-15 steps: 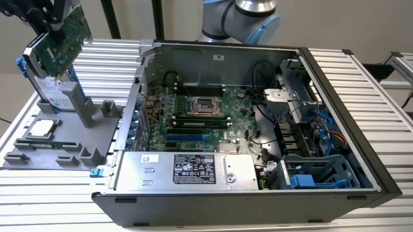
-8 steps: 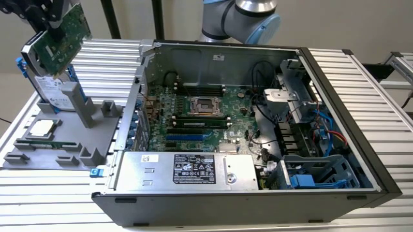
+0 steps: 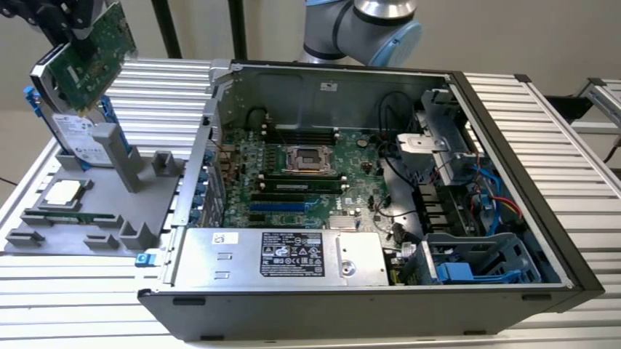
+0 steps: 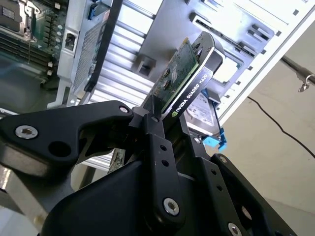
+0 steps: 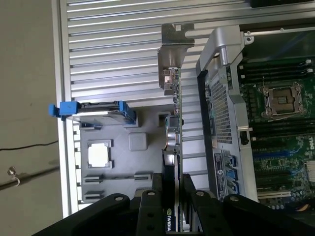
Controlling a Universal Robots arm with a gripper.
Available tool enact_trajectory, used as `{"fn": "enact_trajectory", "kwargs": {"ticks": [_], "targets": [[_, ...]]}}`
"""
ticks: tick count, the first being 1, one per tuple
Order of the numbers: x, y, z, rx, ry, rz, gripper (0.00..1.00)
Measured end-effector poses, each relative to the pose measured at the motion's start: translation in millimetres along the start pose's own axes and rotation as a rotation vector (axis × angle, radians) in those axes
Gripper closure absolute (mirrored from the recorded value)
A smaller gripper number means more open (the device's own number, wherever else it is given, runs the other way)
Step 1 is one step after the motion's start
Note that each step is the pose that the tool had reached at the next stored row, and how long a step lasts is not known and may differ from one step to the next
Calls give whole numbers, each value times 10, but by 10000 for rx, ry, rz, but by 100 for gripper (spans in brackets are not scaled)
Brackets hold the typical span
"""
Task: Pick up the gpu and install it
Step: 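Pick up the gpu and move the gpu toward the slot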
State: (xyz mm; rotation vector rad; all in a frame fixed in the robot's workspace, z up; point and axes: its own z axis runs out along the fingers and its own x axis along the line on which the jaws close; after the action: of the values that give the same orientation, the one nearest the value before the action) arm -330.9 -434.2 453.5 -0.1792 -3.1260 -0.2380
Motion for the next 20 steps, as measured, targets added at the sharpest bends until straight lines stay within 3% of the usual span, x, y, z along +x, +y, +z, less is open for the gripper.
{"fn": "enact_trajectory", "kwargs": {"ticks": [20], "targets": [[-342, 39, 3, 2, 22, 5, 100]]}}
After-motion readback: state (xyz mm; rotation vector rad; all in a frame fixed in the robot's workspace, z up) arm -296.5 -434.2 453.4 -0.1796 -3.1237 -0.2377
